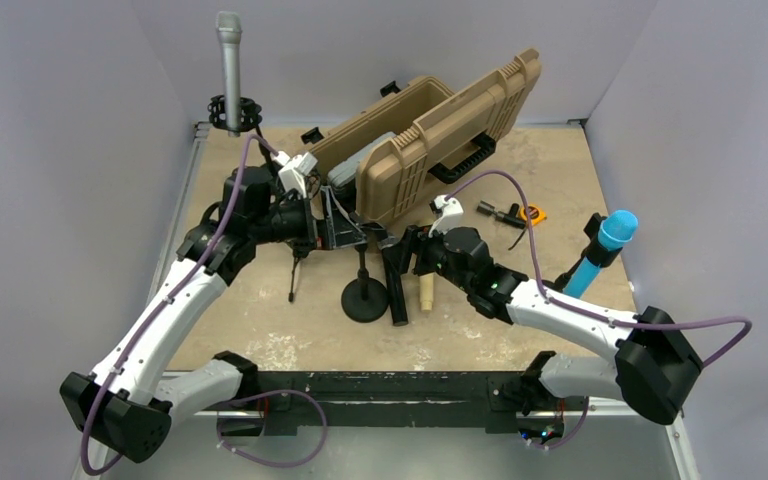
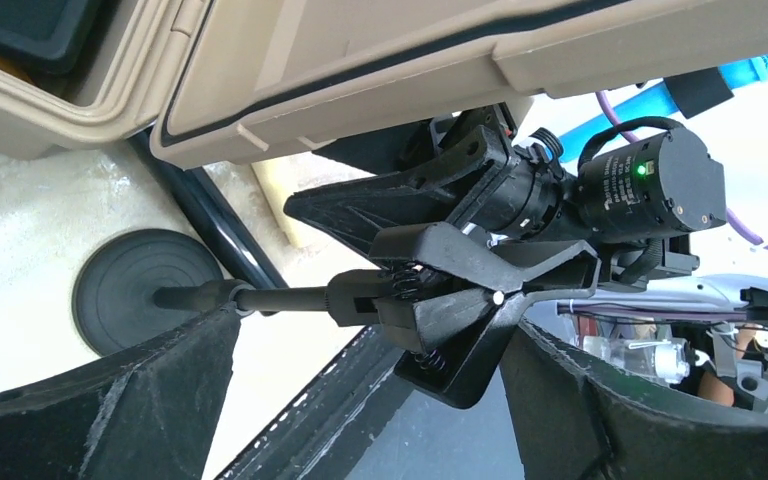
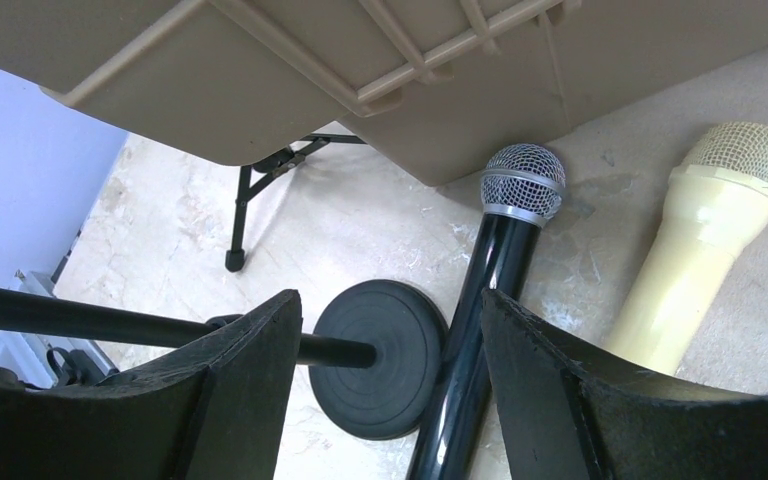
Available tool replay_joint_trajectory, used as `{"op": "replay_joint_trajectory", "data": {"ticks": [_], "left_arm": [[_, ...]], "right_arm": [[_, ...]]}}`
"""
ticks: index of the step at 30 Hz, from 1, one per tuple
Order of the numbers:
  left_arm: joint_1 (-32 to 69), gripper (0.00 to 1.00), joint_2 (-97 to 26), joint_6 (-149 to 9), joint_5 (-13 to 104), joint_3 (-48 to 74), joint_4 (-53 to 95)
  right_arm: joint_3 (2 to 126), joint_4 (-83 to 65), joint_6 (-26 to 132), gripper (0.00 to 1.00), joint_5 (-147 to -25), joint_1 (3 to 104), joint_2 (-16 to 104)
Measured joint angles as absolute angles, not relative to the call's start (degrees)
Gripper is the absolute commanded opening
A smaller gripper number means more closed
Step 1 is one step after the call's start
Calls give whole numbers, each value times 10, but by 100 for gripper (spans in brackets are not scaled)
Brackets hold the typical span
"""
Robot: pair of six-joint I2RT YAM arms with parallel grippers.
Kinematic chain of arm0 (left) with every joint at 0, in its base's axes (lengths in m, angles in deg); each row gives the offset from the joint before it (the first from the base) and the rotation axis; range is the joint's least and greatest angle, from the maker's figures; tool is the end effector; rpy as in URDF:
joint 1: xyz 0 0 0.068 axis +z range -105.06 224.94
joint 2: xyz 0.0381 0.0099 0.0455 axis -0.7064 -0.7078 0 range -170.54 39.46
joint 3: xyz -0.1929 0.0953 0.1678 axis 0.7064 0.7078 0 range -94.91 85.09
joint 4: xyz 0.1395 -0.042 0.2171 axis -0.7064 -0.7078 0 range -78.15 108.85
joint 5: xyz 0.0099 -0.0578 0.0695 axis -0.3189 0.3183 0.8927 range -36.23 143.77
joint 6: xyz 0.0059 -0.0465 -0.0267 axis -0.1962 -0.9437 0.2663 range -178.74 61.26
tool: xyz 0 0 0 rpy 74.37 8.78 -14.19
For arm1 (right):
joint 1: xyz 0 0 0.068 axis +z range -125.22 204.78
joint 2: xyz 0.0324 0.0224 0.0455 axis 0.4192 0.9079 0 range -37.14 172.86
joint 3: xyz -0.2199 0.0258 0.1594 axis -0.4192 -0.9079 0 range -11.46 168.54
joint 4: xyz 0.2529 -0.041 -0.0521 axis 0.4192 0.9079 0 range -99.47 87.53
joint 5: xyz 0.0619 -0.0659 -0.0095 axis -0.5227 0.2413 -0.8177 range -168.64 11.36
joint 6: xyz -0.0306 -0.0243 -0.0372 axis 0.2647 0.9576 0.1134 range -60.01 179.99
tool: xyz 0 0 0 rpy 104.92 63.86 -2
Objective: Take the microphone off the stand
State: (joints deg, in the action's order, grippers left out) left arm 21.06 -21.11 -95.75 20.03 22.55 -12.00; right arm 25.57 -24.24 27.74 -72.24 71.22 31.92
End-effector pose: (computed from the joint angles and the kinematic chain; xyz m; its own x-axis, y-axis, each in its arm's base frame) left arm 0.1966 -0.1087 0.3618 -0.8230 -0.1831 -0.5377 0.3580 0.5677 -0.7413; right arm 0.1886 0.1927 0.2485 -0.5180 0.2247 -0.8253 -0.4379 0.7592 0.4816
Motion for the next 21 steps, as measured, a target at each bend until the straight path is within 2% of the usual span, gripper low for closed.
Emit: {"op": "replay_joint_trajectory", "data": {"ticks": [13, 21], "left_arm": [[229, 100, -208, -975, 164, 185, -107], [233, 95, -210, -987, 151, 186, -96]], "right_arm": [[256, -243, 280, 64, -722, 712, 319], [256, -243, 280, 64, -722, 712, 319]]}}
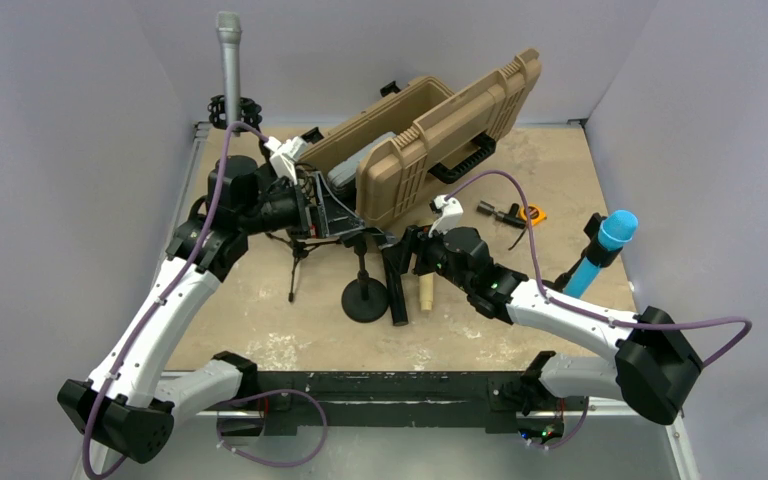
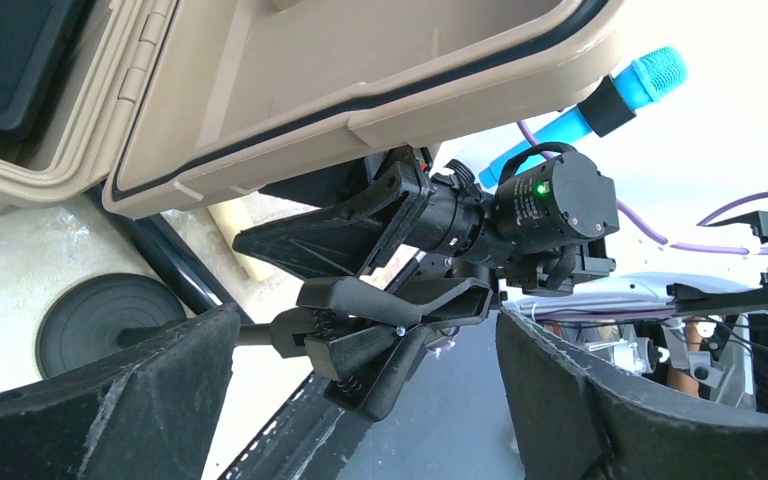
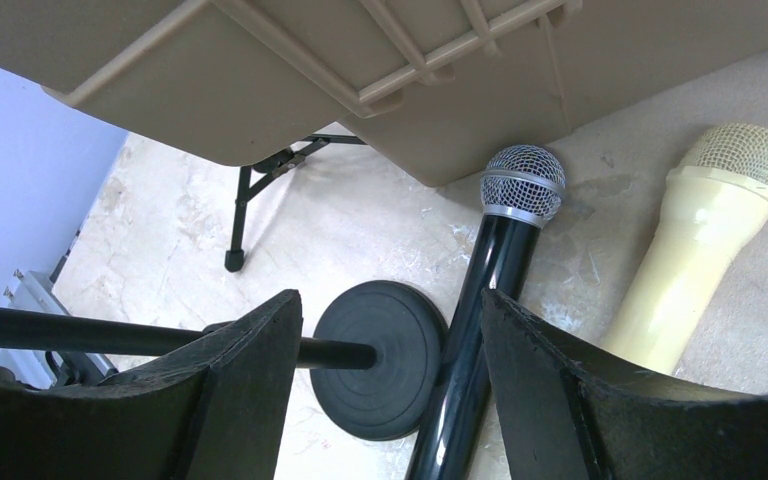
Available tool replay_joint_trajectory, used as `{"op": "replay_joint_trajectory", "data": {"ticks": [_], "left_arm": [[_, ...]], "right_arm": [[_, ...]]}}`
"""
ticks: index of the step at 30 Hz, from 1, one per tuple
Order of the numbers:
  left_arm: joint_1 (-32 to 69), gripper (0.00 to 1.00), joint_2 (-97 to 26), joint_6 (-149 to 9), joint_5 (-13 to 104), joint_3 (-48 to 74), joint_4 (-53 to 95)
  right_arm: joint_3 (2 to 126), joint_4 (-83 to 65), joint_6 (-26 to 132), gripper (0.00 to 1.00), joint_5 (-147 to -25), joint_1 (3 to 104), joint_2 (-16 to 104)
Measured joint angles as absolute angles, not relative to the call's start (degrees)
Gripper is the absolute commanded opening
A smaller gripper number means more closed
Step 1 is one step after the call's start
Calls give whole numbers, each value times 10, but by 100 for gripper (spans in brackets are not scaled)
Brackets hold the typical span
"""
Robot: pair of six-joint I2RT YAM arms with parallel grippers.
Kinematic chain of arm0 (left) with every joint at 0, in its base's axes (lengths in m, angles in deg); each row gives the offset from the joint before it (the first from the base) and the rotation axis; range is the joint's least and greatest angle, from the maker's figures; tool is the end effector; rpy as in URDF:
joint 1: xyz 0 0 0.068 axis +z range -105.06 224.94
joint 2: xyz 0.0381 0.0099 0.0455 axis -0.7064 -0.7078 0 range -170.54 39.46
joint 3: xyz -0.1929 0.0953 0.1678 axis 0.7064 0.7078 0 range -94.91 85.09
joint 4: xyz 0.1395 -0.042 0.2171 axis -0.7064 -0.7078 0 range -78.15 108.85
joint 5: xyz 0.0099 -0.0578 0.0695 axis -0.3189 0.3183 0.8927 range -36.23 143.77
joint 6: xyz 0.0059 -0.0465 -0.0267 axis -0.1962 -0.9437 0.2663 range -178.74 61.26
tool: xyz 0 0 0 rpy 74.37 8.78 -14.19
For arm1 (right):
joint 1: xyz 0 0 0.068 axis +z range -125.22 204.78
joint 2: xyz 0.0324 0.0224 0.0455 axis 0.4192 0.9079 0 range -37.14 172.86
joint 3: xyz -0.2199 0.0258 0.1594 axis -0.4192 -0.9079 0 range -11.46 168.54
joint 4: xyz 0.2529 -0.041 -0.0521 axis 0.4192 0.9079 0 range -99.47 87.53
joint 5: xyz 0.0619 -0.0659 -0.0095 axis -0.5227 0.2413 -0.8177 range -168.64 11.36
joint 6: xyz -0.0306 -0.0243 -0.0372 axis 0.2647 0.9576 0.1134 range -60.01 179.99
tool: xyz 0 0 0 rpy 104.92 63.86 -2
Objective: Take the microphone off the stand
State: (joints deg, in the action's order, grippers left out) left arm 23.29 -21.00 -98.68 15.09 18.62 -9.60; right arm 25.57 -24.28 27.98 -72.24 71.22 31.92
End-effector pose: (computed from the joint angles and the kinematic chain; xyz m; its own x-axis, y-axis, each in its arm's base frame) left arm 0.1974 -0.1023 0.3897 -0.8016 -0.2210 -0.5555 0.4047 0.4834 -0.7763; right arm 0.1886 0.1927 0.2486 -0.5158 0.2219 -0.8275 -0.4403 0.7599 0.4783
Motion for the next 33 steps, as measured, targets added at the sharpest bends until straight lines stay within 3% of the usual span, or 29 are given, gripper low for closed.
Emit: {"op": "replay_joint_trajectory", "data": {"ticks": [18, 33], "left_arm": [[236, 69, -195, -979, 155, 243, -69], [236, 65, -184, -934, 206, 356, -72]], "right_arm": [[256, -243, 281, 64, -723, 712, 319], [256, -245, 281, 64, -724, 712, 320]]}}
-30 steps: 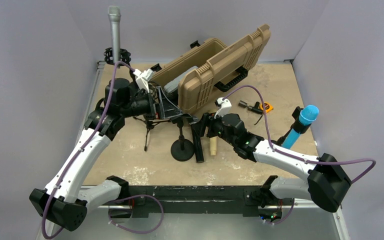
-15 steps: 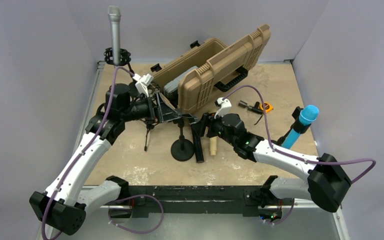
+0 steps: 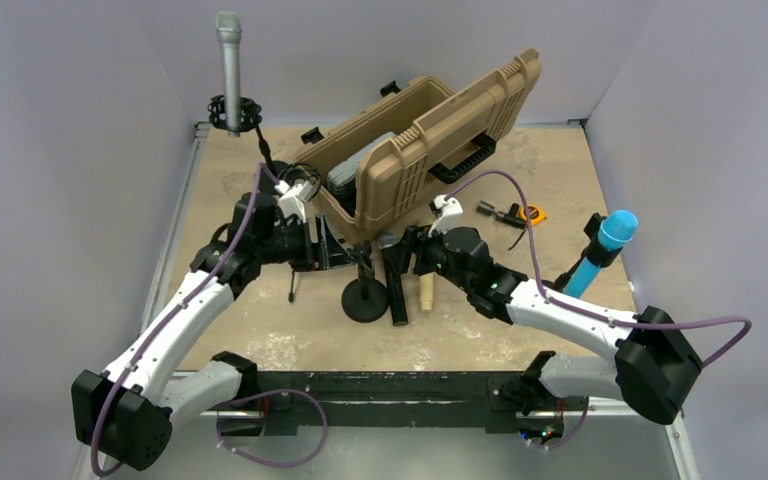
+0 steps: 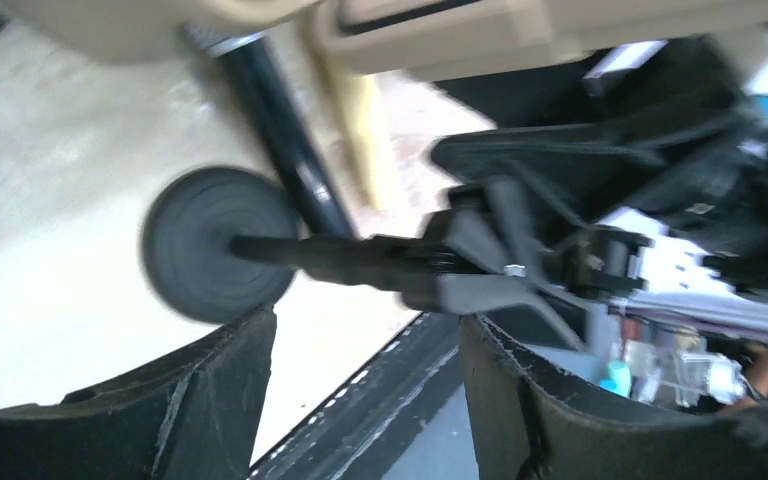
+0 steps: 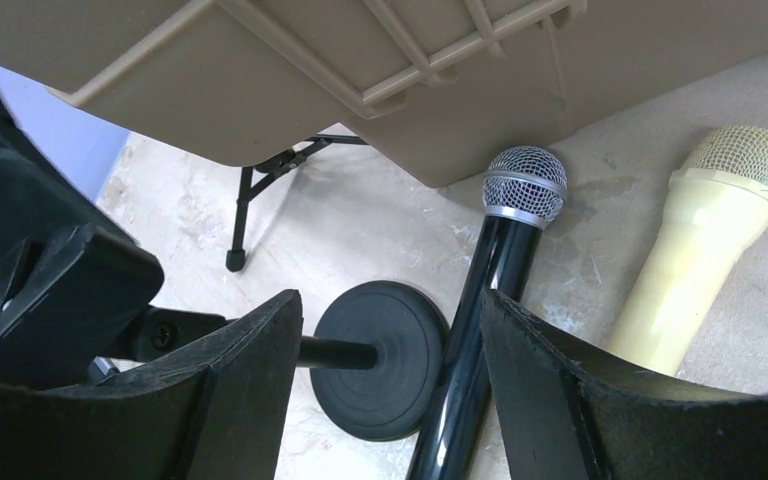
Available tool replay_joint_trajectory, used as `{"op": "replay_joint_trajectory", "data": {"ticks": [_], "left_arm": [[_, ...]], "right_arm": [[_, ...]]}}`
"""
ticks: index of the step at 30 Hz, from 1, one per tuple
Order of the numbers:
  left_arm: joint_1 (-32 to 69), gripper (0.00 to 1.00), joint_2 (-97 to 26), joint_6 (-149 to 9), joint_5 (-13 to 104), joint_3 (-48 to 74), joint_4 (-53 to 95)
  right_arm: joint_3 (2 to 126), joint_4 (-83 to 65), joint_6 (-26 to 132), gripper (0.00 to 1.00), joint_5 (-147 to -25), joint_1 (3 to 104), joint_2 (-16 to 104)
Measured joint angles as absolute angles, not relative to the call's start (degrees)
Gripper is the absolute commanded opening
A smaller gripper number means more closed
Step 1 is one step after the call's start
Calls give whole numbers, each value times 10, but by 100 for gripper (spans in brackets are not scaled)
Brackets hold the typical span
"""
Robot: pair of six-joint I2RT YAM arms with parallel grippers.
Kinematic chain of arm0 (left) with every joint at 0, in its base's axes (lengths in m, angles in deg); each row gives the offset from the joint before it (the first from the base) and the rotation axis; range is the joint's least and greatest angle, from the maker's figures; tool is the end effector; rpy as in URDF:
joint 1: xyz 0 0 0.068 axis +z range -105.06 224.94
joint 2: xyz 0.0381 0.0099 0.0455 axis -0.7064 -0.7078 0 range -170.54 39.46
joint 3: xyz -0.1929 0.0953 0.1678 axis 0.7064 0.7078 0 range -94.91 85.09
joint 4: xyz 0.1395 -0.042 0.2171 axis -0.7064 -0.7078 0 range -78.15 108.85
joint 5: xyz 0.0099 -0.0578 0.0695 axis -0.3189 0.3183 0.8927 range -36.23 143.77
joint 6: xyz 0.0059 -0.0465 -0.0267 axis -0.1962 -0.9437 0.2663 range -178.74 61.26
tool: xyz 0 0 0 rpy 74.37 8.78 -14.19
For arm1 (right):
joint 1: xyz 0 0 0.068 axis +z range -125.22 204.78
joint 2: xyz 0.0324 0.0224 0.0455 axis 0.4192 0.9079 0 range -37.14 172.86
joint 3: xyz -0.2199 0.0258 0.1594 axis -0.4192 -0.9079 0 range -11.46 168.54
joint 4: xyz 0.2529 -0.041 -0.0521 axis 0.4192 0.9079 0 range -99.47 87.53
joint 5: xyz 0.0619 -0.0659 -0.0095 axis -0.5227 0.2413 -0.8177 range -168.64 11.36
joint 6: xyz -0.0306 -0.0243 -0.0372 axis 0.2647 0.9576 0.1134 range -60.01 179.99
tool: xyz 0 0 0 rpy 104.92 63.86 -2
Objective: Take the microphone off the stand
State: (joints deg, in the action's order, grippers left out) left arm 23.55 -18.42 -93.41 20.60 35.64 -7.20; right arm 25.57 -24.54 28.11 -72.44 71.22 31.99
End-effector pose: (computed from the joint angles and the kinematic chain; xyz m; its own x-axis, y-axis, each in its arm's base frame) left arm 0.1943 -0.0971 0.3018 -0.8461 -0.1800 -0.5018 0.2966 0.6232 -0.7236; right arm 0.1888 0.1930 0.2487 -0.5142 0.2211 -0.8287 -0.4447 0.7574 0.4781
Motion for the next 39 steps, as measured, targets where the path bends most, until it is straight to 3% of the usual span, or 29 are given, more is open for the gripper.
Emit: {"op": "replay_joint_trajectory", "data": {"ticks": [3, 8, 13, 26, 32, 39], "left_arm": [[236, 65, -198, -925, 220, 384, -96], [236, 78, -199, -918, 234, 392, -123], [236, 84, -165, -899, 235, 362, -139], [236, 86, -44, -861, 233, 313, -121], [236, 86, -20, -851, 253, 313, -122], [236, 86, 35, -829, 288, 296, -141]], "right_arm": [[256, -245, 281, 64, -724, 712, 320], [256, -245, 281, 64, -724, 712, 320], [256, -245, 281, 65, -725, 712, 320], [176, -373, 296, 64, -823, 759, 290], [174, -441, 300, 65, -735, 894, 381], [166, -523, 291, 64, -617, 925, 447]]}}
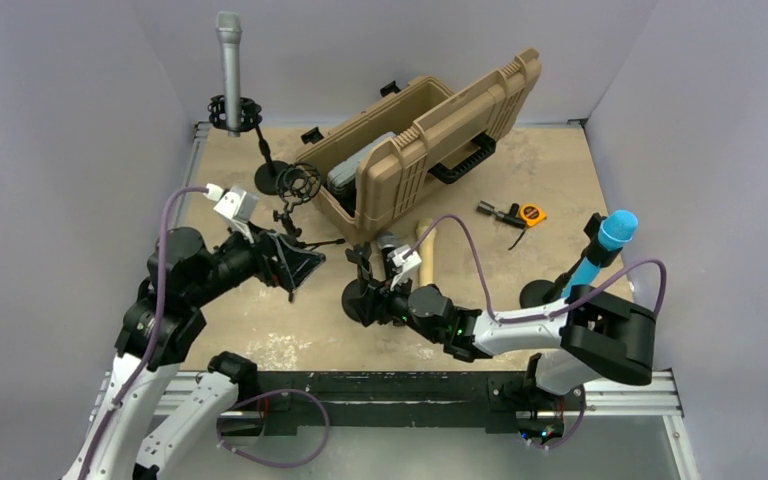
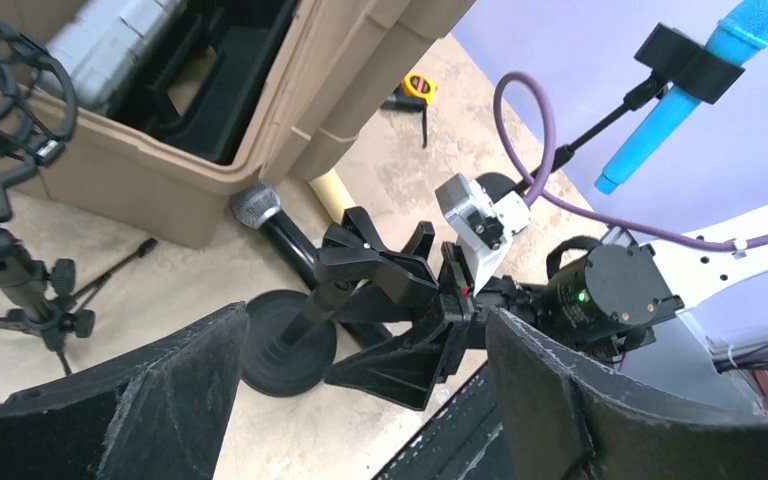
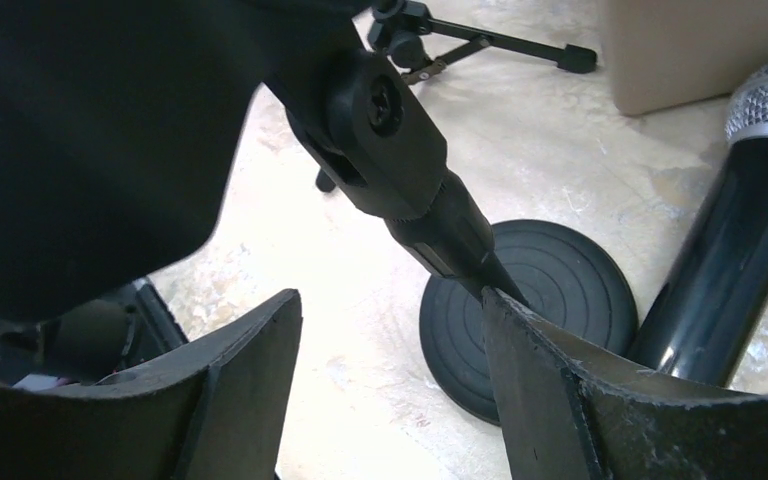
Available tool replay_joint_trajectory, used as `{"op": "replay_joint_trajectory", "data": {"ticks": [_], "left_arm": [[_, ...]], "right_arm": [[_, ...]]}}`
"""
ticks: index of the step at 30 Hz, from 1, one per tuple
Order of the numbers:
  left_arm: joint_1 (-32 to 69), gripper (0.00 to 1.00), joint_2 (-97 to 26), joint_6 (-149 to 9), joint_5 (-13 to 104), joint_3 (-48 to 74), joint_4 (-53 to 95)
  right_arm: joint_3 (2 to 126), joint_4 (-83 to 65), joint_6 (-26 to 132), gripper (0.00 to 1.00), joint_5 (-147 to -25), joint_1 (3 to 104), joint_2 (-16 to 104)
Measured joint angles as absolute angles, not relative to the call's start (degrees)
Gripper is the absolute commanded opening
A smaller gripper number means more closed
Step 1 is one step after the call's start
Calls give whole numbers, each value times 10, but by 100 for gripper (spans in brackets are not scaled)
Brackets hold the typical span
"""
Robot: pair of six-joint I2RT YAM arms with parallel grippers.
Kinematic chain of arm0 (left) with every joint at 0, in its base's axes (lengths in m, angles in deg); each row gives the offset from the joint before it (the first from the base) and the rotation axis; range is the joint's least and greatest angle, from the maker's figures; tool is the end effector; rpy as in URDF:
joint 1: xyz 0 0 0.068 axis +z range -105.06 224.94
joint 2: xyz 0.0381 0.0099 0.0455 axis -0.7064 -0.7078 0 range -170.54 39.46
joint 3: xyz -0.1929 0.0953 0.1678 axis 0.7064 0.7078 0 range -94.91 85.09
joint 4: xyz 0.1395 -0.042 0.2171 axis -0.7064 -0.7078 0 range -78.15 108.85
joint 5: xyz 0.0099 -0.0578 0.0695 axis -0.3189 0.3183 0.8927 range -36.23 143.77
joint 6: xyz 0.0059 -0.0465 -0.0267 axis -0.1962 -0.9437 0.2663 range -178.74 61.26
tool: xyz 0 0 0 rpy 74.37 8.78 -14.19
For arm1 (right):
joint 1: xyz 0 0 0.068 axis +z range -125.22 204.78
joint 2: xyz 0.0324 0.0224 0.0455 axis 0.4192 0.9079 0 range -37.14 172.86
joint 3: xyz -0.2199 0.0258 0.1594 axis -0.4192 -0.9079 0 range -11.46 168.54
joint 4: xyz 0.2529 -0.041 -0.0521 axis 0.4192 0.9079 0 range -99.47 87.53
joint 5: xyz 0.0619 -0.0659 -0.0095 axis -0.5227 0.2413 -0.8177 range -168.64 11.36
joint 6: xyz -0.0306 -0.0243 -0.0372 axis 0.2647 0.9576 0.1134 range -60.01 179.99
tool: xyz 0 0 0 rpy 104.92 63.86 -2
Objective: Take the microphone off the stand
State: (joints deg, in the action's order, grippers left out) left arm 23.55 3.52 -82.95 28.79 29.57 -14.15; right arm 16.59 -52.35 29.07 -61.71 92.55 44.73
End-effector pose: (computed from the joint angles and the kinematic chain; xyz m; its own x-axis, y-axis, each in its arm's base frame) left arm 0.1065 -0.0579 0.3824 -0.4895 -0.2075 -0.8469 0.5617 0.6679 -0.4883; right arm 0.1162 0.2570 0.1920 -0.4610 0.1712 -0.8707 -0.6300 0.6278 0.4570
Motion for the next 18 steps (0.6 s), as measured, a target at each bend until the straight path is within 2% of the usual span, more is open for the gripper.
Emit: {"op": "replay_joint_trajectory", "data": {"ticks": [7, 9, 11, 13, 18], "left_arm": [[236, 86, 80, -810, 331, 282, -162], [236, 86, 87, -805, 345, 282, -167], [236, 86, 97, -802, 361, 282, -169], [236, 86, 104, -799, 373, 282, -171], [236, 86, 123, -782, 409, 276, -199]], "right_arm": [[165, -559, 284, 56, -521, 945, 461], [157, -595, 295, 48, -510, 945, 460], [148, -642, 316, 34, -507, 945, 462], [146, -691, 341, 26, -506, 945, 476], [191, -753, 380, 13, -512, 945, 552]]}}
